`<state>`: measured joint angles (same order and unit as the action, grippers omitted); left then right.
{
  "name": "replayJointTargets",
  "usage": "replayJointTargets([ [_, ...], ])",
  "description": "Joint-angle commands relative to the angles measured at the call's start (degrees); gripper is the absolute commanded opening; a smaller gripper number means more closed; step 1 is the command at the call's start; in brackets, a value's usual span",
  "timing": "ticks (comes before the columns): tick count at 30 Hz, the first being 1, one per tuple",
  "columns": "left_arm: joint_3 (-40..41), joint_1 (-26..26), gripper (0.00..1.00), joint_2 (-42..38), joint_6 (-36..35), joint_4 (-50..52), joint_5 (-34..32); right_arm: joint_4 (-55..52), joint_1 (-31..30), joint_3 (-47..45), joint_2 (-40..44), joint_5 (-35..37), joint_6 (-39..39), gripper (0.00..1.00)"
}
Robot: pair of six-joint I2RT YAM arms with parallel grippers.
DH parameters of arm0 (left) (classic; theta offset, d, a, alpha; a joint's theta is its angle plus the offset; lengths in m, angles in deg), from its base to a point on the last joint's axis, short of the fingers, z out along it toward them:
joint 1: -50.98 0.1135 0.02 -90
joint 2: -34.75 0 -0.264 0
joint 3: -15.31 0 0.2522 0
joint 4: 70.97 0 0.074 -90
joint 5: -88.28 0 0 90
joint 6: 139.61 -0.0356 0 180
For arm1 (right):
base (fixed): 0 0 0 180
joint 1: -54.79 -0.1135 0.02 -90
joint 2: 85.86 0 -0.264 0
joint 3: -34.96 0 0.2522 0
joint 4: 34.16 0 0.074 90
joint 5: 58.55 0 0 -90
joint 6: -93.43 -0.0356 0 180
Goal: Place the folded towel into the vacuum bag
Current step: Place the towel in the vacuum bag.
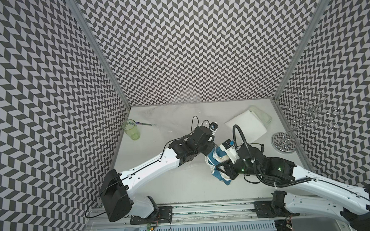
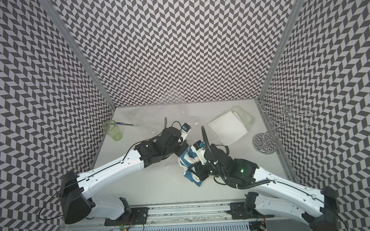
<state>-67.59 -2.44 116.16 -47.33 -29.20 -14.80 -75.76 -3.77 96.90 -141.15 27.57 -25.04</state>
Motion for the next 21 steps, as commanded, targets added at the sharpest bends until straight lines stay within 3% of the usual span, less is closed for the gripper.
replayJointTargets([
  [1,-3.59,0.16,0.00,-1.84,3.87,-1.85,2.68,18.02,-0.23,-2.35,-2.48,1.34,-2.38,0.07],
  [5,-6.36,0.93,0.00,-3.26,6.42,-2.52,5.15,31.85,-0.22,-11.23,-5.65,6.15,-4.10,0.06],
  [8,-7.64,1.22,0.00,-3.86,6.49,-2.57,7.48,33.83,1.26,-15.11,-9.15,11.08,-4.62,0.05],
  [14,-9.94,2.94,0.00,-5.45,6.91,-2.95,10.73,25.09,10.94,-14.75,-19.88,0.59,-4.18,0.05],
  [21,-6.39,2.89,0.00,-5.38,7.27,-5.23,15.70,19.27,11.55,-10.13,-19.42,-2.97,-1.56,0.07],
])
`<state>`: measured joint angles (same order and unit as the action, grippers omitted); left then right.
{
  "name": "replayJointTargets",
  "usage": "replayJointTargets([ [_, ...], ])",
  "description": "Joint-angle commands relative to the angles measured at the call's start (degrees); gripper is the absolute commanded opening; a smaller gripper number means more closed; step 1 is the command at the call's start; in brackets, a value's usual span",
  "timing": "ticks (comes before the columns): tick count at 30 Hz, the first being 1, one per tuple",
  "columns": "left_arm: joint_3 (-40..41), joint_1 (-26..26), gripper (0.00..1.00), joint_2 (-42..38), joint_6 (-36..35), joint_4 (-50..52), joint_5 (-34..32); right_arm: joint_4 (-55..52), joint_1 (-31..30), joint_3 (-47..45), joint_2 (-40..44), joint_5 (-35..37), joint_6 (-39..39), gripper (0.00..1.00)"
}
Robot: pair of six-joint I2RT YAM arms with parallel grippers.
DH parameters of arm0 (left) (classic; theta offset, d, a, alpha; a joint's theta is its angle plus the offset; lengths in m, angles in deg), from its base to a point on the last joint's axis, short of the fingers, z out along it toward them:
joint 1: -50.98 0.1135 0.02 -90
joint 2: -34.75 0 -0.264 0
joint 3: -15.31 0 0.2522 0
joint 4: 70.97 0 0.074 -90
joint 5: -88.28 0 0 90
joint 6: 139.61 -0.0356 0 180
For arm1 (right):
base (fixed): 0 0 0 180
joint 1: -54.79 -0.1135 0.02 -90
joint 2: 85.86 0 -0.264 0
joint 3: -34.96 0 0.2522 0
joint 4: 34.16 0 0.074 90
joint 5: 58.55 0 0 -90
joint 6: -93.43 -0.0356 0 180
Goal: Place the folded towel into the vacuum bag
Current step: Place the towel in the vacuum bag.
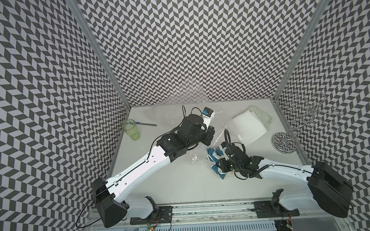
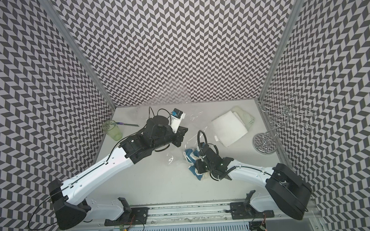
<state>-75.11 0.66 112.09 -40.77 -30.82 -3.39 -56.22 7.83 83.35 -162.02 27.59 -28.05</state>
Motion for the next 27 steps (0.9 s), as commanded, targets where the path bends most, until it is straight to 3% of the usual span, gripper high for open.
replayJointTargets([
  [1,2.80,-0.30,0.00,-1.54,0.78,-4.69,5.55,-0.65,-0.06,4.29,3.15,-4.30,1.60,0.08],
  [7,8.76,-0.56,0.00,-3.02,1.57,-9.93,9.55,-0.18,0.26,7.23,10.71,-11.45,1.09,0.09],
  [11,9.15,-1.75,0.00,-2.78,1.94,-11.63,12.95,1.25,1.48,9.55,9.28,-17.94,-0.49,0.09],
  [15,9.35,-3.88,0.00,-2.47,1.58,-12.93,14.39,10.59,1.39,9.41,4.67,-21.78,-3.80,0.08],
  [19,9.51,-3.91,0.00,-3.26,1.25,-13.12,13.40,16.31,1.02,5.51,-0.99,-14.59,-2.20,0.07],
  [22,9.29,-3.02,0.00,-4.47,1.43,-12.91,12.95,11.46,1.51,4.82,-6.96,-5.90,-0.43,0.07],
  [27,9.15,-1.88,0.00,-5.16,1.78,-13.19,13.23,2.45,4.25,7.90,-16.30,-4.49,4.46,0.12],
])
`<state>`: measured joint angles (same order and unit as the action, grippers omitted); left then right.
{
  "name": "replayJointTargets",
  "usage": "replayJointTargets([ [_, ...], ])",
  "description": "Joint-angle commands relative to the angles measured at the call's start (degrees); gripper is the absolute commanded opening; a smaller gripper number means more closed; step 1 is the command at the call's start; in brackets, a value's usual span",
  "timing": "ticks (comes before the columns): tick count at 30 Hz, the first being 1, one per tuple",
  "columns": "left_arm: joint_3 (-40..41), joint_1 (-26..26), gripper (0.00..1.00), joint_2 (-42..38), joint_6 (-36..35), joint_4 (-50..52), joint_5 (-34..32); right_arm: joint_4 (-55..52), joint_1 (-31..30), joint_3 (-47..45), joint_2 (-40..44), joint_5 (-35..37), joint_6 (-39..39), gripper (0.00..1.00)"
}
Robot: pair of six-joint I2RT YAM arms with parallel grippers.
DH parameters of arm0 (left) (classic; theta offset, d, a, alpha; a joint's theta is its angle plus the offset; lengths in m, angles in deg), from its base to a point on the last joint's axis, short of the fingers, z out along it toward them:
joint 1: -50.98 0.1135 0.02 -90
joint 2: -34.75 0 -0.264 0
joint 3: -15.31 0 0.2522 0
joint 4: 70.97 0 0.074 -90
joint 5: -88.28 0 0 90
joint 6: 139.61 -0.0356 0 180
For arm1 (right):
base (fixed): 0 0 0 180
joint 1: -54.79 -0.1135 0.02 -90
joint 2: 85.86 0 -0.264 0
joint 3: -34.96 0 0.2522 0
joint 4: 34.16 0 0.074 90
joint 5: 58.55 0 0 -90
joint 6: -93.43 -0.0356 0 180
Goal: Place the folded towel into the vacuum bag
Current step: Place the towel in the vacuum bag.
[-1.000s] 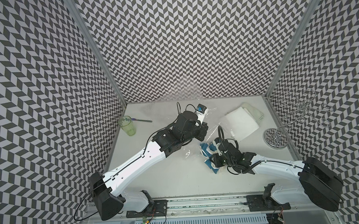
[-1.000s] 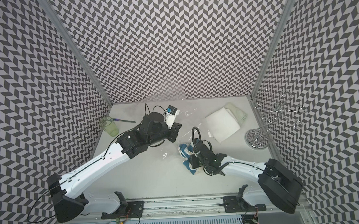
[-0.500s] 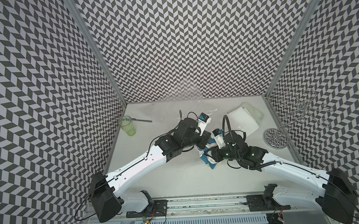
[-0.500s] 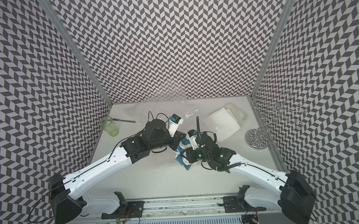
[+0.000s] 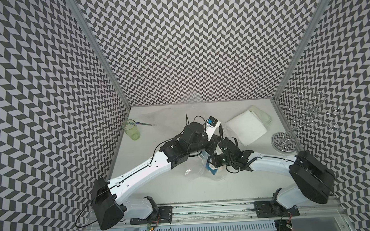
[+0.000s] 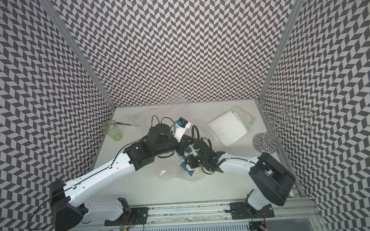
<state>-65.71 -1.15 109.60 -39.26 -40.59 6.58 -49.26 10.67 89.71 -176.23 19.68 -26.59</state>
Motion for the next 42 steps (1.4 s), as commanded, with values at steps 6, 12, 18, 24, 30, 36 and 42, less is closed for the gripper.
replayJointTargets([
  [6,3.27,-0.15,0.00,-1.74,1.69,-5.14,4.31,-9.37,0.26,7.00,2.77,4.23,8.78,0.19],
  [12,5.50,-0.07,0.00,-1.43,2.39,-7.55,4.72,-8.44,-0.38,11.56,2.92,-13.73,11.38,0.21],
  [18,6.87,-0.05,0.00,-0.46,2.06,-8.08,4.16,-11.55,-0.49,12.44,-5.06,-12.33,15.14,0.78],
  [24,10.39,-0.03,0.00,-0.65,3.14,-8.89,3.79,-13.21,4.13,12.74,0.21,-13.10,12.50,1.00],
  [30,15.14,-0.50,0.00,-2.75,6.27,-12.96,3.76,-15.85,7.99,8.56,9.76,-12.67,4.27,1.00],
  [36,17.14,-2.58,0.00,-1.30,7.98,-16.00,4.10,-14.68,8.08,4.36,14.45,-12.78,0.40,1.00],
  [42,16.46,-3.73,0.00,-0.23,9.24,-17.48,3.54,-12.62,8.08,-0.39,19.71,-9.64,-8.74,0.98],
])
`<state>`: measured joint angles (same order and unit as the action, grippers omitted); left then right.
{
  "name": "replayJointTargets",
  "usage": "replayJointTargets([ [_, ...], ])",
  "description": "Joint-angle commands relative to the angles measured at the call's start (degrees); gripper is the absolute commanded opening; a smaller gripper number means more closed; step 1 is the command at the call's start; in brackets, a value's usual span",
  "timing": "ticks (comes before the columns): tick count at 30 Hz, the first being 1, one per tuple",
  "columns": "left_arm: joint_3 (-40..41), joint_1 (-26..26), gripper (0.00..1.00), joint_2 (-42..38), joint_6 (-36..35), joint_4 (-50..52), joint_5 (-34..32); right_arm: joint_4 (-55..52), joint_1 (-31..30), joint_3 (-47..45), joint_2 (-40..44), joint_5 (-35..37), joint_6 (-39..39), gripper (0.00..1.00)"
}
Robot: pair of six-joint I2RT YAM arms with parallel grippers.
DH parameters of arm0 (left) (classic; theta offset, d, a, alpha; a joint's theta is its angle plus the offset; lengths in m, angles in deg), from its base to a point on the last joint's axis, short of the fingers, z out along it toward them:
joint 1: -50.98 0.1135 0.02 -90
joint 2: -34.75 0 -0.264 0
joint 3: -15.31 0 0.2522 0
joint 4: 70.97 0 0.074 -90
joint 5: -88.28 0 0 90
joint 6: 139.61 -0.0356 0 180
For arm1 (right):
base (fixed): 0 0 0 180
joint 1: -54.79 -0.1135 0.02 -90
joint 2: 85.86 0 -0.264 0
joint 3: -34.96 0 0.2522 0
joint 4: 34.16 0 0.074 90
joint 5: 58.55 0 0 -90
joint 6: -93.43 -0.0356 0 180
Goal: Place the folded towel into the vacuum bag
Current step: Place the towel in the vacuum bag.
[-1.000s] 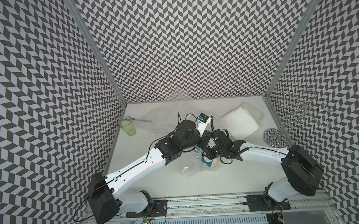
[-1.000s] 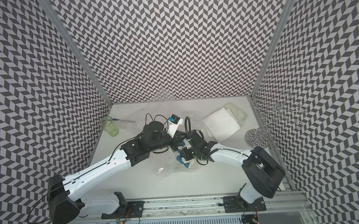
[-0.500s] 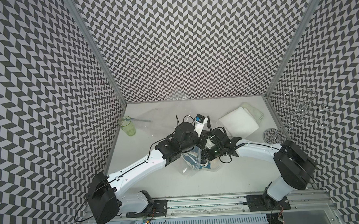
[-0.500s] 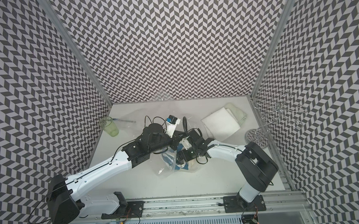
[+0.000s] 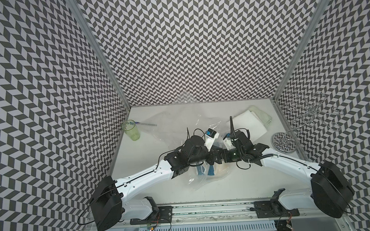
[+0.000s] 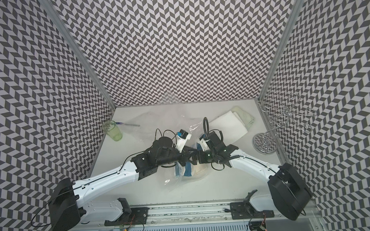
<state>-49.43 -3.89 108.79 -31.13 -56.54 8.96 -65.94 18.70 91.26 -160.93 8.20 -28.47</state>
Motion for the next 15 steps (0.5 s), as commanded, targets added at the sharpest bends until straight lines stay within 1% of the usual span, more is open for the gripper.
replayJointTargets([
  [1,0.04,-1.19,0.00,0.83,1.14,-1.73,1.07,4.51,0.06,-2.85,6.10,2.19,-8.33,0.98],
  [3,0.23,-1.55,0.00,1.18,1.05,-2.02,0.43,3.74,0.15,-4.07,8.49,3.63,-10.35,0.96],
  [5,0.39,-1.79,0.00,1.61,1.06,-2.03,0.12,3.83,0.12,-6.06,10.69,3.35,-12.41,0.91],
  [7,0.62,-1.87,0.00,1.93,1.09,-2.59,0.01,6.49,-0.30,-9.40,12.14,0.97,-15.07,0.82],
  [8,0.58,-1.83,0.00,2.08,1.05,-2.90,0.07,7.60,-0.37,-11.05,12.71,0.06,-16.39,0.74],
  [9,0.47,-1.85,0.00,2.34,1.07,-3.24,-0.03,7.59,-0.38,-11.95,13.15,0.31,-17.19,0.69],
  [10,0.29,-1.88,0.00,2.78,1.22,-3.62,-0.03,7.69,-0.49,-12.89,13.83,0.92,-18.28,0.68],
  [11,0.11,-1.89,0.00,3.20,1.10,-3.81,0.13,8.31,-0.46,-13.78,14.51,1.31,-19.51,0.69],
  [13,-0.14,-1.91,0.00,4.16,1.26,-4.52,0.39,9.01,-0.84,-14.59,15.72,2.06,-21.91,0.75],
  [15,-0.01,-1.91,0.00,5.09,1.56,-5.54,0.96,9.51,-2.68,-14.02,16.52,3.64,-23.38,0.78],
])
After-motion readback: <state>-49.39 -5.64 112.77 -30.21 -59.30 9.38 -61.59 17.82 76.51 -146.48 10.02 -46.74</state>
